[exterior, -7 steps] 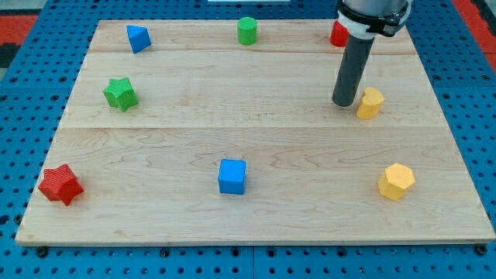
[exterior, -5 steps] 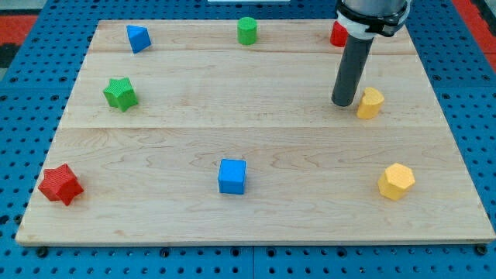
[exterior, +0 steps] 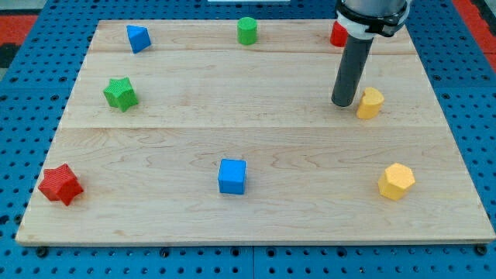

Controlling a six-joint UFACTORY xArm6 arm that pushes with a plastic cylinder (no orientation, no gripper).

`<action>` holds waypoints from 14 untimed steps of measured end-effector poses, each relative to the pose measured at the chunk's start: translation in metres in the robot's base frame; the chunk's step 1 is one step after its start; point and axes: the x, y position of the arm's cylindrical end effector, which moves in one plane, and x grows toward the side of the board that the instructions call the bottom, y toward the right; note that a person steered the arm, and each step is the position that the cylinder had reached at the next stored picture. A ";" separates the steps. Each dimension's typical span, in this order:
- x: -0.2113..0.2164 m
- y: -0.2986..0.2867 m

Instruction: Slide the yellow heart towards the yellow hexagon at the bottom right

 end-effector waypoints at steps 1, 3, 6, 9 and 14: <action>0.000 -0.001; -0.002 -0.012; -0.002 -0.027; -0.052 -0.028; -0.067 0.005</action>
